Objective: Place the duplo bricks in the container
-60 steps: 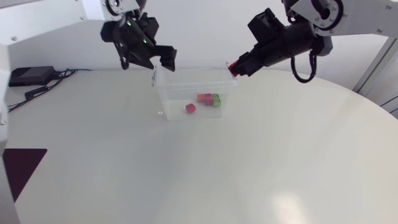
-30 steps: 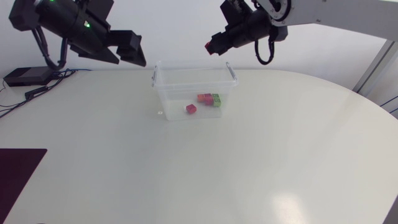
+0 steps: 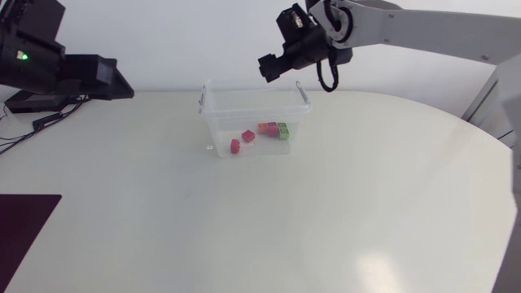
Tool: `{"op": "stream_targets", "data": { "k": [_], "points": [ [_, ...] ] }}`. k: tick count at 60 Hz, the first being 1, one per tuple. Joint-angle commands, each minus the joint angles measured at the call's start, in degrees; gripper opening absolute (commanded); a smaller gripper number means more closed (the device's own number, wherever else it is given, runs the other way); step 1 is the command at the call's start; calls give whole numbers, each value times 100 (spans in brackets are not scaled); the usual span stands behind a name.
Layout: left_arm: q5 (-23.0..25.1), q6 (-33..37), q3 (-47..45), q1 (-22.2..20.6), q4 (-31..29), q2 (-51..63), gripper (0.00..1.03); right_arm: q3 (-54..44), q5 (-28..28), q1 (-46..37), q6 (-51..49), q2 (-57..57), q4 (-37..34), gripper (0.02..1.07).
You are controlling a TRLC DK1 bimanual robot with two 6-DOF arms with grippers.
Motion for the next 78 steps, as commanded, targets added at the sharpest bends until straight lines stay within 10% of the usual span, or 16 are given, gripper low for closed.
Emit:
{"op": "stream_targets", "data": {
  "k": [1, 37, 78],
  "points": [
    [-12, 128, -415, 272, 192, -369, 100, -793, 215, -141, 192, -815, 366, 103],
    [-873, 497, -2964, 712, 1748, -2778, 100, -5785, 831, -1371, -142, -5631, 2027, 102],
    [-829, 421, -5634, 931, 3750, -5192, 99, -8570, 812, -2327, -121, -9089, 2469, 96]
  ]
}}
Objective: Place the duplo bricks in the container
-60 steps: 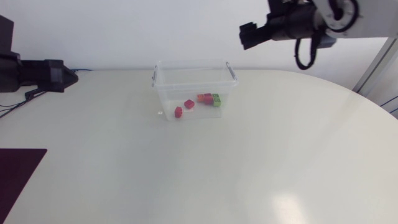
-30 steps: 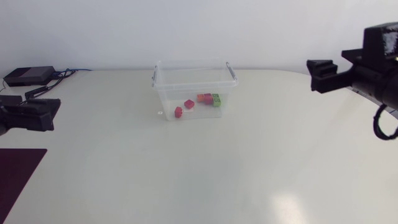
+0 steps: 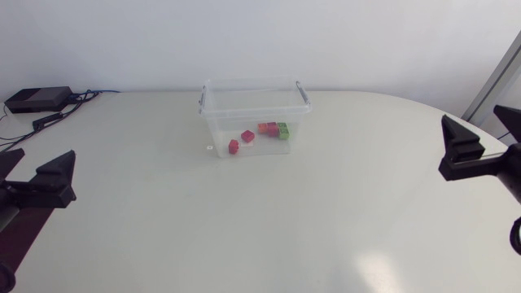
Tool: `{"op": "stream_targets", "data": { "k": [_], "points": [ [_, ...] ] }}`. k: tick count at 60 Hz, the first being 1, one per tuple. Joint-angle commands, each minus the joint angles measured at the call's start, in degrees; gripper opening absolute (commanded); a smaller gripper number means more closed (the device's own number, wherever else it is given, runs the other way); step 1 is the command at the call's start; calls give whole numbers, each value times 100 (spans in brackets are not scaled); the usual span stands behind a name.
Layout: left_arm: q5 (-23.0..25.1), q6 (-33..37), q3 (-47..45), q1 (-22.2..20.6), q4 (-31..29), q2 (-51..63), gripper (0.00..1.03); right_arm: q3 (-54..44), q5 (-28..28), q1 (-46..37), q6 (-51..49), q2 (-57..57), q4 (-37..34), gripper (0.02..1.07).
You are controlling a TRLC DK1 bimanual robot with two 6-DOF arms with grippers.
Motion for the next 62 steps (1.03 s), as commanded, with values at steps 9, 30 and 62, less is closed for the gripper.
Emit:
{"op": "stream_targets", "data": {
  "k": [9, 30, 62],
  "points": [
    [124, -164, -644, -45, 380, -454, 99, -669, 0, -23, 417, -637, -22, 98],
    [288, -482, -1506, -153, 899, -1134, 99, -1568, -93, -1, 1001, -1634, -180, 99],
    [438, -775, -2298, -252, 1376, -1758, 98, -2394, -178, 19, 1538, -2552, -325, 100]
  ]
}}
